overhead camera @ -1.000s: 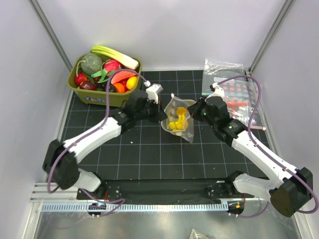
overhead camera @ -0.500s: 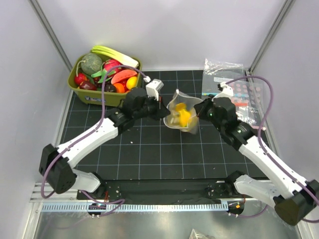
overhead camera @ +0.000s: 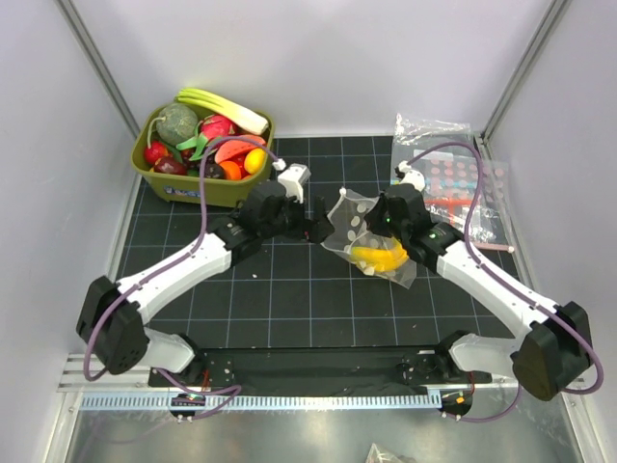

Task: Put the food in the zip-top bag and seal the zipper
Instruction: Adjust the zipper food storage bag at the center of the board, then pick up the fake fruit from the bin.

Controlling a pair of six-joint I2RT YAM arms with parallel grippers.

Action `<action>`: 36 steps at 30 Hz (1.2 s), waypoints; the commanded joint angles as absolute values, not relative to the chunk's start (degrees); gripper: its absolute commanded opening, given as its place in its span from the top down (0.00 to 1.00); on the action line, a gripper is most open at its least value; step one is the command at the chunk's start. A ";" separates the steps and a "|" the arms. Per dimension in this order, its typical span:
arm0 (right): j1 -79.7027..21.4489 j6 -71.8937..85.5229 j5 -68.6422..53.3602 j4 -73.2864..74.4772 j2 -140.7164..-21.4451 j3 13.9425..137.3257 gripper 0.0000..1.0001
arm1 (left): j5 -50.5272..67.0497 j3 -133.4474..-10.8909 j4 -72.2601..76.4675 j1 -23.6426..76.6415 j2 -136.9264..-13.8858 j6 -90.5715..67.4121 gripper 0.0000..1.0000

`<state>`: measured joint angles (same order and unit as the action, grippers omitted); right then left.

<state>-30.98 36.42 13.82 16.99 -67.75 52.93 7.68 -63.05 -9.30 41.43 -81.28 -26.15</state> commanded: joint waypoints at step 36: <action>-31.02 37.27 9.14 13.71 -69.08 55.20 0.99 | -19.77 -110.39 -35.69 11.34 -105.99 -15.58 0.00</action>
<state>-31.00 36.86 9.67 16.29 -69.58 52.93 -17.37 -106.69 -34.20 10.94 -104.22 -26.15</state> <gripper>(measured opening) 0.050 0.996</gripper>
